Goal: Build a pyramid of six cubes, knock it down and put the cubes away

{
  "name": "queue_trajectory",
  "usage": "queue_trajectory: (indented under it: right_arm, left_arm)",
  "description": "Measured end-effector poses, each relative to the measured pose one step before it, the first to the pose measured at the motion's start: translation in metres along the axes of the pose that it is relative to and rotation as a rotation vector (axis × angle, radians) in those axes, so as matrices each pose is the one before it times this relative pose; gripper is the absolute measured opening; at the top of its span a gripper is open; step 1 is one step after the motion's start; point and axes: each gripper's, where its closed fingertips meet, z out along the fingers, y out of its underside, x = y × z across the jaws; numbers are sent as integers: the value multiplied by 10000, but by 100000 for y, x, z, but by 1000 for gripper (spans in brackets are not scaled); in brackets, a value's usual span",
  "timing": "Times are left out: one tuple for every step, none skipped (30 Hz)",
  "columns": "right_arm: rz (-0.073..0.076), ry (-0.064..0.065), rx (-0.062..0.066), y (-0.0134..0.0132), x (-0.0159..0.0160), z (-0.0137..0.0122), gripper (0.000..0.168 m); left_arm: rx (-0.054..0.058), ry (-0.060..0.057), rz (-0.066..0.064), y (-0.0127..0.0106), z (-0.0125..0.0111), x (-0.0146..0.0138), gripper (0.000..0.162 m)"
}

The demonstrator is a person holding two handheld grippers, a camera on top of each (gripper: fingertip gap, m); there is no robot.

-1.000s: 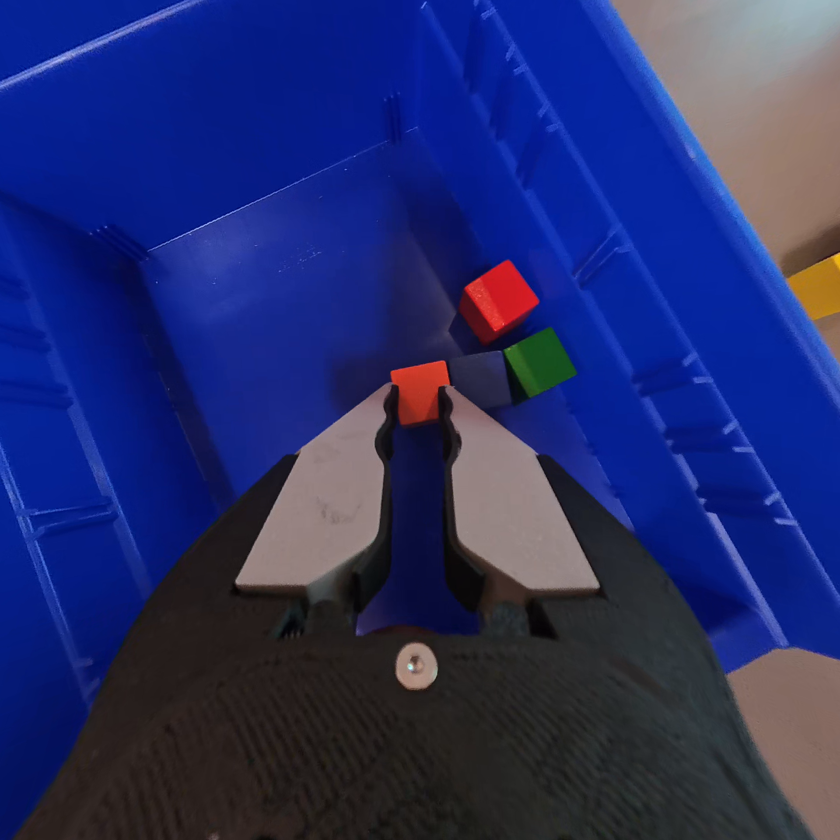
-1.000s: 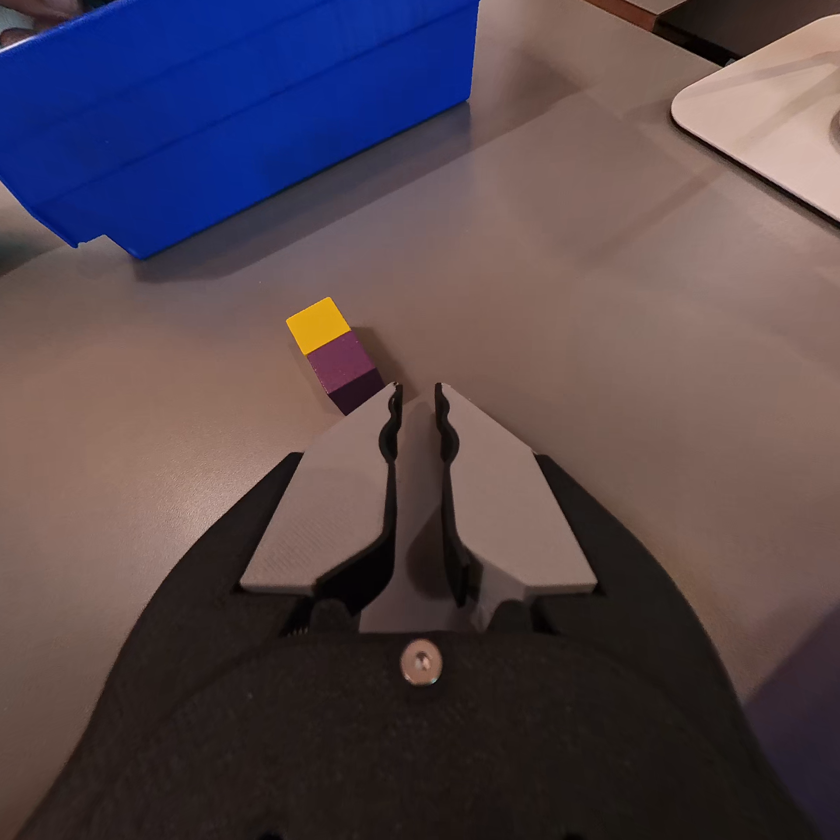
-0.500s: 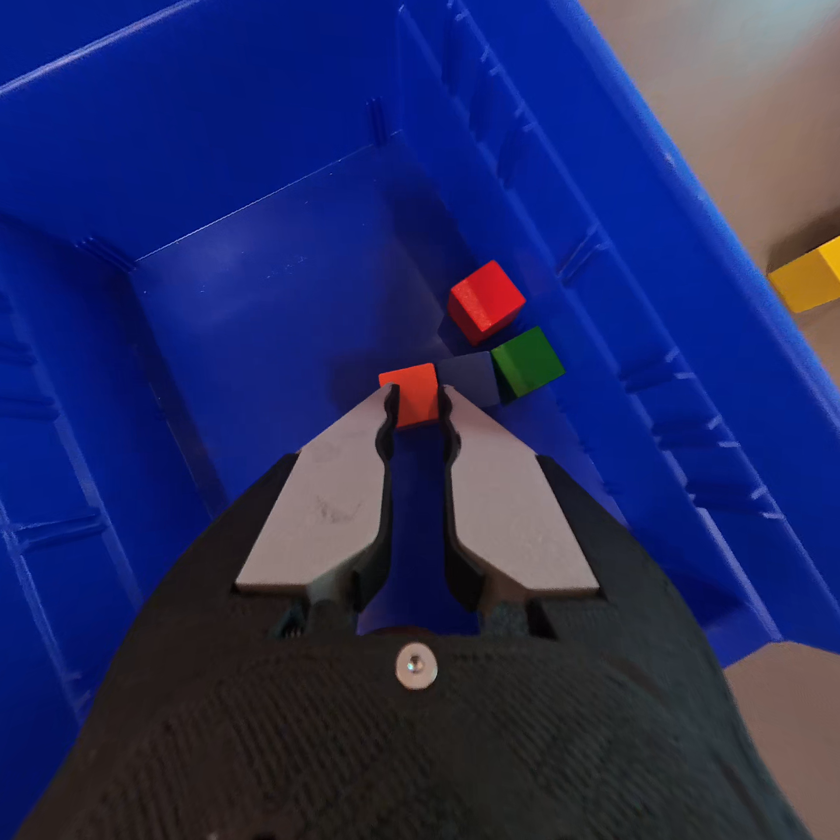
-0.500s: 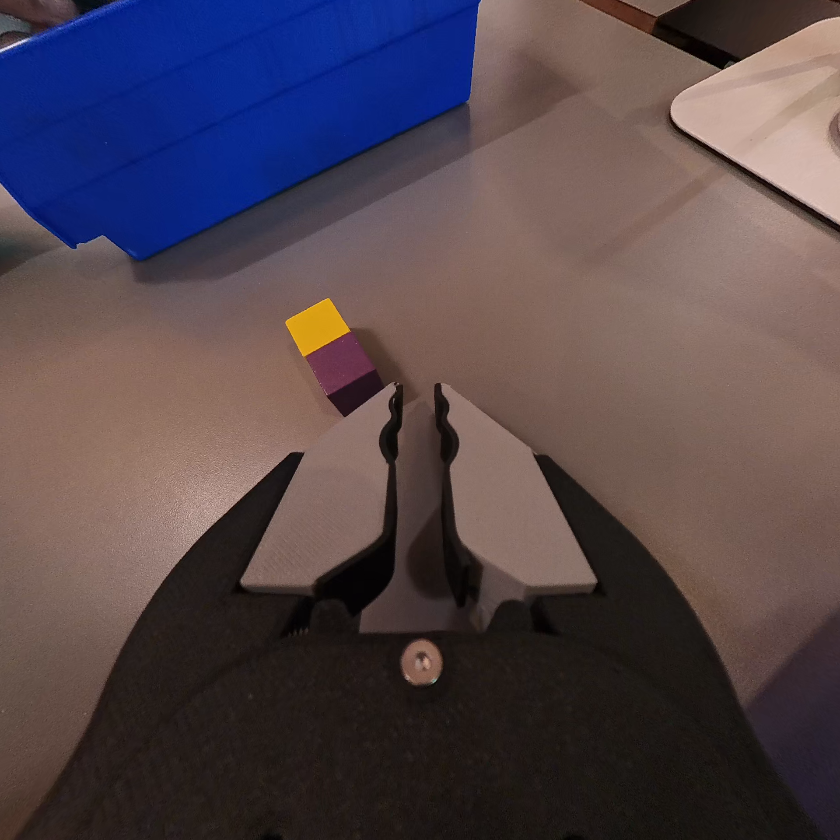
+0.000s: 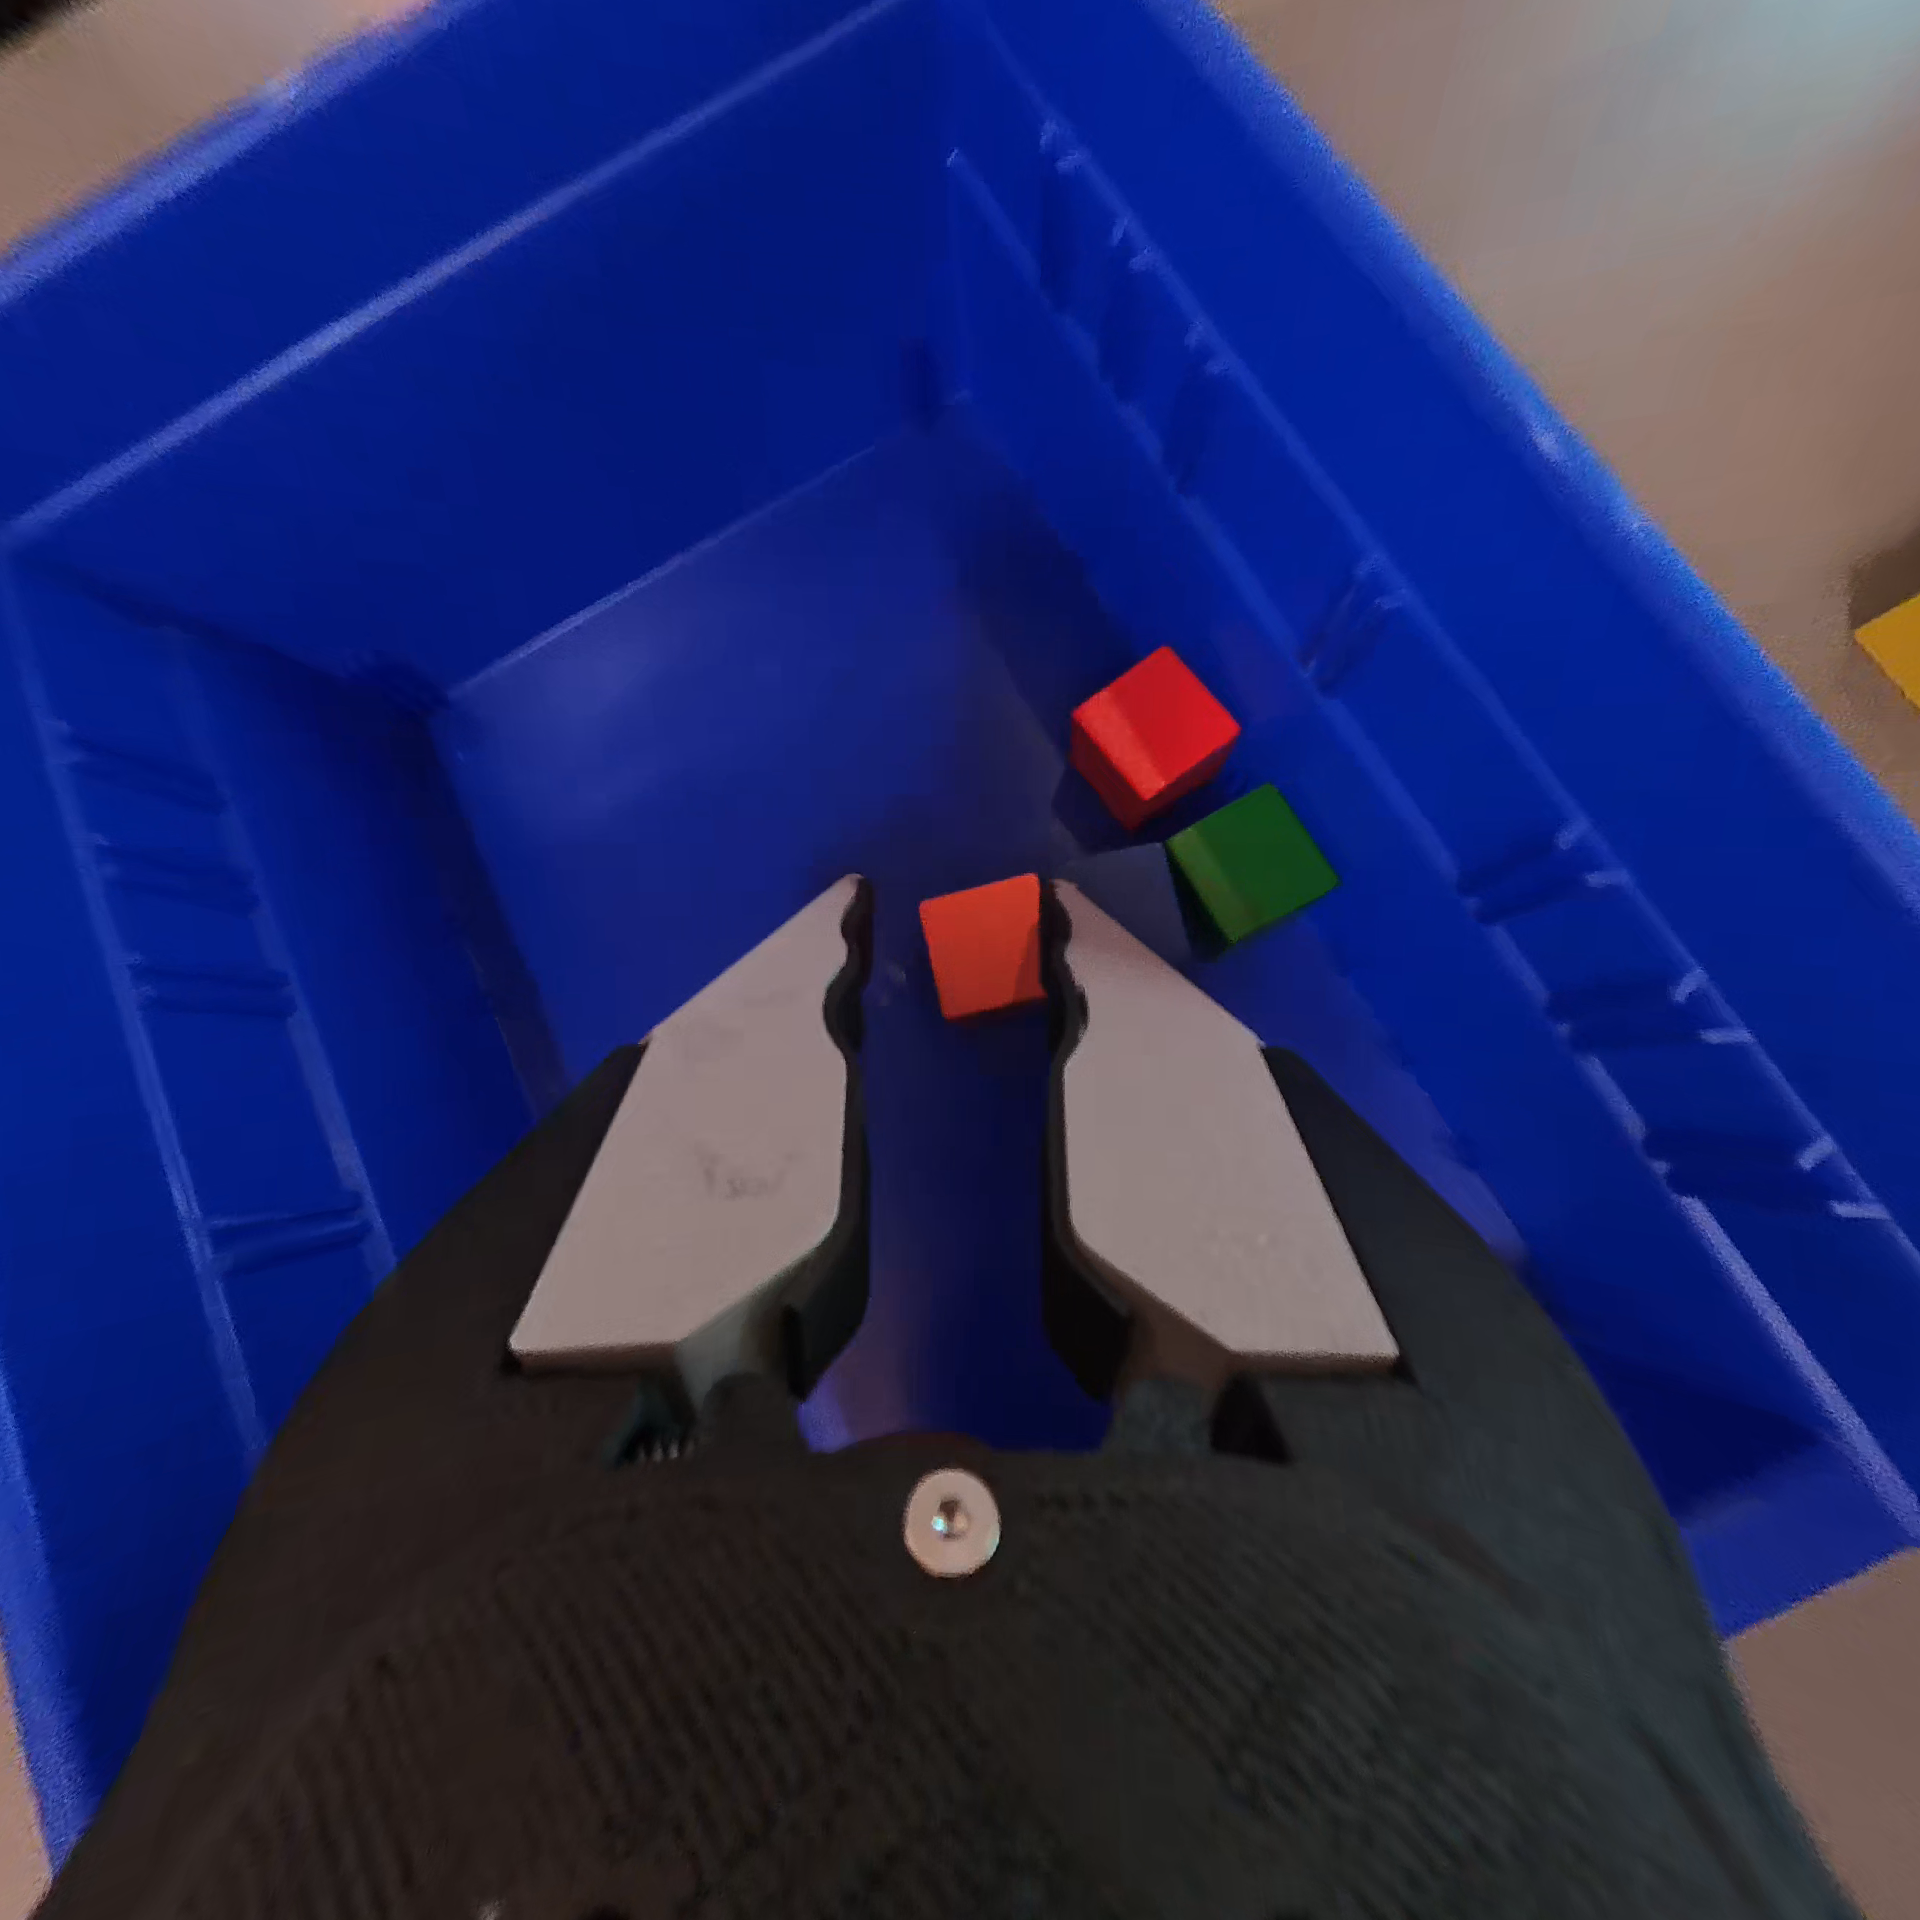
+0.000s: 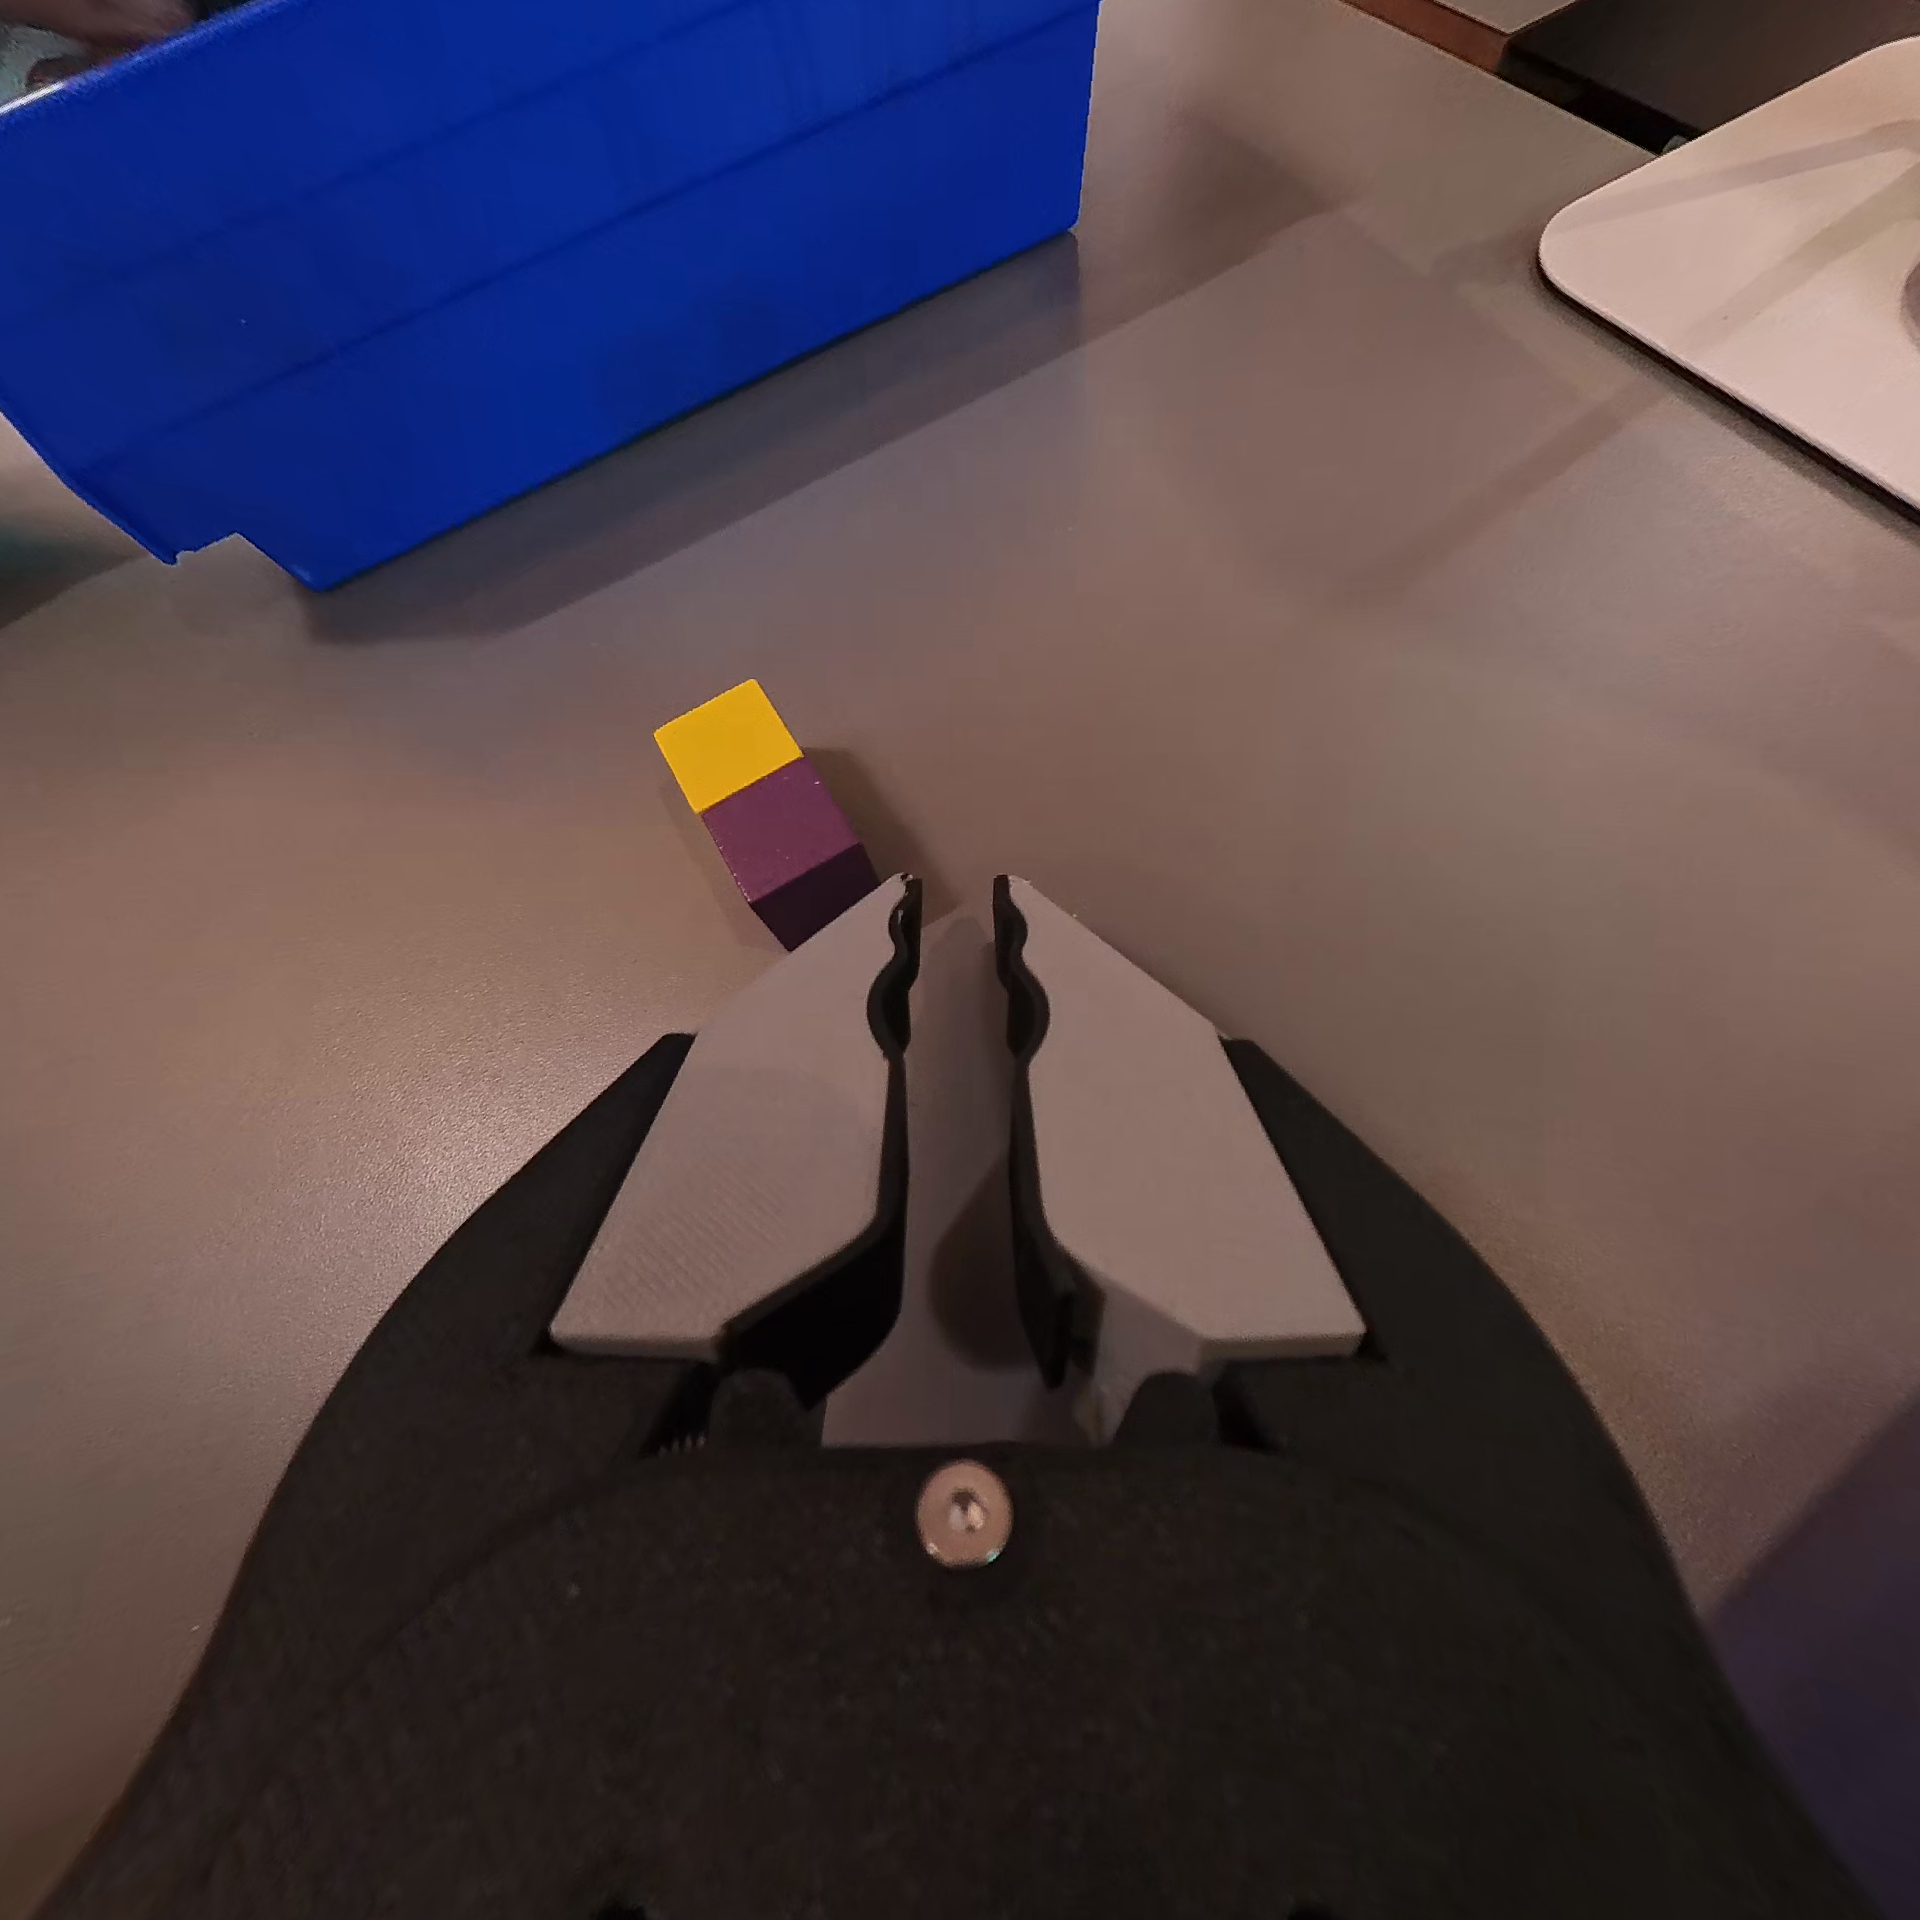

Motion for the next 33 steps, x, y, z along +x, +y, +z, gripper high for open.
queue_trajectory:
  right_arm:
    - [0, 0, 1, -2, 0, 1, 11]
    - [0, -2, -2, 3, -3, -2, 11]
    - [1, -3, -6, 11, -4, 9, 11]
    - [2, -1, -7, 12, -1, 9, 11]
    - [-3, 3, -1, 2, -4, 0, 11]
    - [-8, 5, 5, -9, 1, -9, 11]
    - [-8, 2, 6, -7, -11, 7, 11]
    - [-3, 1, 4, -8, -9, -9, 11]
    - [2, -1, 4, 0, 7, -7, 11]
    - [7, -6, 3, -4, -3, 1, 11]
    - [10, -10, 4, -7, 0, 1, 11]
    - [8, -12, 5, -2, -14, -6, 11]
    - [7, -16, 8, -14, -9, -11, 11]
    - [3, -18, 11, -13, -21, -16, 11]
    - [-6, -17, 14, -11, -23, -20, 11]
    - [-18, -15, 11, -11, -32, -12, 11]
    - [-22, 4, 2, 11, -11, -11, 11]
    - [-21, 19, -11, 28, 10, -20, 11]
    - [-22, 13, -8, 13, 4, -2, 11]
    - [-21, 13, -3, 11, -8, -5, 11]
    - [-16, 15, -5, 2, 3, 9, 11]
    - [-14, 11, -10, 10, 6, 4, 11]
    - [-16, 11, -6, 12, -1, 14, 11]
    - [-14, 15, 8, -8, 8, -14, 11]
    - [-10, 18, 17, -22, 7, -21, 11]
    - [-6, 19, 12, -8, 28, -22, 11]
    - [-1, 17, -5, 26, 24, -14, 11]
    - [8, 8, -3, 20, 33, -31, 11]
    - [18, 9, 17, -11, 35, -31, 11]
    - [21, 2, 31, -34, 32, -36, 11]
    - [23, -9, 27, -35, 16, -31, 11]
    - [24, -15, 11, -13, 11, -6, 11]
    - [24, -18, -5, 8, -1, 5, 11]
  left_arm:
    - [225, -20, 280, -340, -122, 190, 31]
    - [170, 40, 147, -239, -108, 151, 30]
    - [124, 22, -46, -153, -84, -34, 30]
    - [97, -16, -168, -111, -79, -201, 30]
    - [146, -33, -196, -155, -106, -275, 30]
    - [252, -76, -184, -318, -135, -343, 30]
    - [331, -133, -160, -450, -187, -411, 30]
    - [353, -203, -147, -481, -202, -480, 30]
    - [336, -185, -111, -465, -189, -402, 30]
    - [276, -136, -74, -419, -163, -259, 30]
    - [244, -119, -37, -391, -128, -140, 30]
    - [202, -99, 3, -335, -95, -24, 30]
    - [139, -67, 73, -248, -56, 85, 30]
    - [115, -111, 117, -214, -39, 52, 29]
    - [107, -132, 149, -201, -22, 5, 29]
    - [77, -98, 149, -148, -8, 42, 28]
    - [52, -68, 117, -91, 15, 47, 27]
    - [72, -88, 74, -89, 37, -10, 25]
    - [66, -57, 48, -59, 59, -1, 25]
    - [2, 10, 25, 50, 105, 77, 25]
    - [-41, 2, -6, 115, 114, 38, 25]
    - [-20, -10, -7, 85, 105, 25, 25]
    - [-34, 16, 1, 101, 86, 41, 25]
    - [-15, -8, -14, 51, 43, -2, 25]
    - [40, -29, -13, -27, 2, -49, 25]
    - [50, -25, -15, -60, -35, -57, 24]
    - [46, -29, -25, -78, -65, -88, 24]
    - [77, -35, -38, -120, -86, -102, 24]
    - [62, 30, -34, -101, -71, -17, 24]
    - [13, 17, -46, -29, -44, -26, 24]
    - [25, 1, -30, -35, -29, -24, 24]
    - [-1, 20, -4, 21, 14, 17, 24]
    - [-58, 20, 3, 88, 52, 45, 24]
